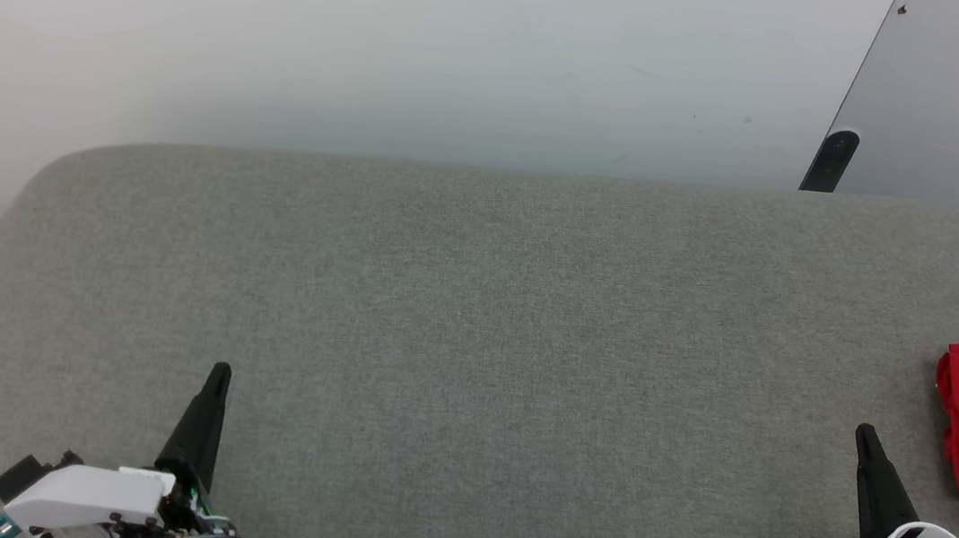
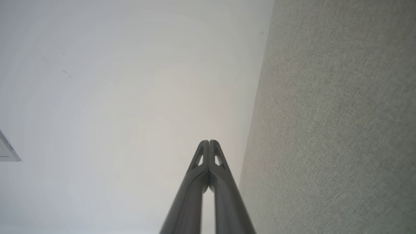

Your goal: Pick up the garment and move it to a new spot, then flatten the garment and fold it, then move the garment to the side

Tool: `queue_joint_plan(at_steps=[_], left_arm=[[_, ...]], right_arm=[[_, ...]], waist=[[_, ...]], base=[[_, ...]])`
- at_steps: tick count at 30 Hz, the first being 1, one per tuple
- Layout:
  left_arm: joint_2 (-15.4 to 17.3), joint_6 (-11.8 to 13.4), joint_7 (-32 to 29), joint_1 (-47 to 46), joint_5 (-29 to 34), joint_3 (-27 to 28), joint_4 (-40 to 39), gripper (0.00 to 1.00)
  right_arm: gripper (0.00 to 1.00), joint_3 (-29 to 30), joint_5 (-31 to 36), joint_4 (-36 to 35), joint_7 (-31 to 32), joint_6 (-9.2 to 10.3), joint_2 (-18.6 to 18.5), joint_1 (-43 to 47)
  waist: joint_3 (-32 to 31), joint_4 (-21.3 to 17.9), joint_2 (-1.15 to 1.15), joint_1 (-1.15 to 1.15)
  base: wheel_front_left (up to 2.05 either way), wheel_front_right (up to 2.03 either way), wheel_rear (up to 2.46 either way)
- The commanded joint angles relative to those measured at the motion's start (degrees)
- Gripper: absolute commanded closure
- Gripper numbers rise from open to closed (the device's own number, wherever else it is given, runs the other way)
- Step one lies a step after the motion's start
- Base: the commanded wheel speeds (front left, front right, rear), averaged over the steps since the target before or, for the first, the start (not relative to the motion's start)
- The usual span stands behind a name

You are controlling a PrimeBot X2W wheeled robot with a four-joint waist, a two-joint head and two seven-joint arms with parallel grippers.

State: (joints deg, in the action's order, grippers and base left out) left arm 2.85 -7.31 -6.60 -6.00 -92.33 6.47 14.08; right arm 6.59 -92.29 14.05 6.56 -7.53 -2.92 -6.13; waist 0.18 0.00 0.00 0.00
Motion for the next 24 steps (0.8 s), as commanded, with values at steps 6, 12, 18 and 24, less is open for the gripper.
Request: queue_joint_plan(at_steps=[6,12,18,24], left_arm=[[-0.02,-0.35,-0.1,-0.55,-0.17,0.13,0.08,1.0],[-0.02,-0.35,-0.09,-0.55,-0.17,0.12,0.08,1.0],[-0.02,-0.35,-0.09,-0.55,-0.17,0.12,0.08,1.0],[-0.02,-0.35,-0.09,-0.55,-0.17,0.12,0.08,1.0]], right_arm=[[1.0,-0.01,-0.23,0.03,0.04,0.08,0.18,-0.16],[1.0,-0.01,-0.23,0.03,0.04,0.08,0.18,-0.16],[1.0,-0.01,-0.23,0.03,0.03,0.08,0.18,-0.16],[1.0,-0.01,-0.23,0.03,0.03,0.08,0.18,-0.16]], waist=[[0.0,0.0,0.0,0.0],[0.0,0.0,0.0,0.0],[0.0,0.0,0.0,0.0],[0.0,0.0,0.0,0.0]], base=[[0.0,0.0,0.0],[0.0,0.0,0.0],[0.0,0.0,0.0],[0.0,0.0,0.0]])
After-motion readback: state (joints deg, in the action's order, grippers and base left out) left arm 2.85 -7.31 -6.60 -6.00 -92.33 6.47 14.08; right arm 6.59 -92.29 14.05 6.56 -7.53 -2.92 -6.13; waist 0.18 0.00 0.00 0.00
